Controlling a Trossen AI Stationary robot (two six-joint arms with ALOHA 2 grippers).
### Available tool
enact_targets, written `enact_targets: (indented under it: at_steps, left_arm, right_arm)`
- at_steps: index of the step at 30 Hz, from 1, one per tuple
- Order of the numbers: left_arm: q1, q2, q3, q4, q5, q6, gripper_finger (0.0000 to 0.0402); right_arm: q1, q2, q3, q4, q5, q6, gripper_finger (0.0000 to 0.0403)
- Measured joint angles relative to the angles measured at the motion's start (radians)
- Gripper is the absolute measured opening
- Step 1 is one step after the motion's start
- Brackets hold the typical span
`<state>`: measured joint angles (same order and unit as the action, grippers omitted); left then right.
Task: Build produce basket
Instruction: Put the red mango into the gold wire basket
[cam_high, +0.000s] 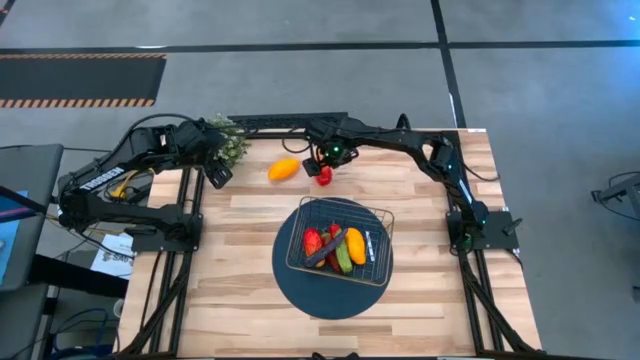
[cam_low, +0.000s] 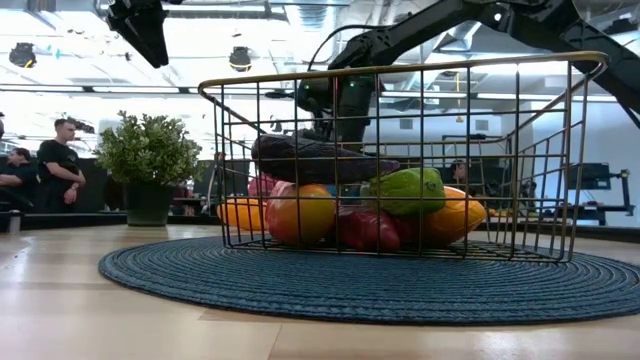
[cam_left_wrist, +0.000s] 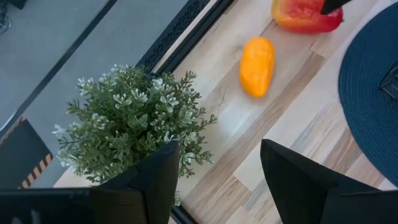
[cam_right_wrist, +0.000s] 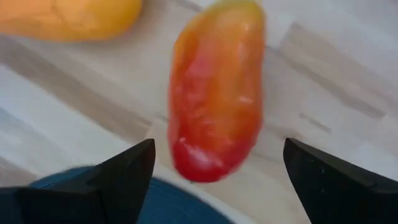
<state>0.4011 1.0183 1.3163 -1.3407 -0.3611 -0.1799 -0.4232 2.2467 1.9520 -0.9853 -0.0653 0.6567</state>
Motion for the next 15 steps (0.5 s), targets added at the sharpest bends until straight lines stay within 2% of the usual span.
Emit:
enact_targets:
  at_steps: [15]
  left_arm:
    - [0.0,0.0,0.0,0.0,0.0,0.0,0.0212]
  right_arm:
    - [-0.006,0.0,-0.076,0.144,-0.032,0.024,0.0371]
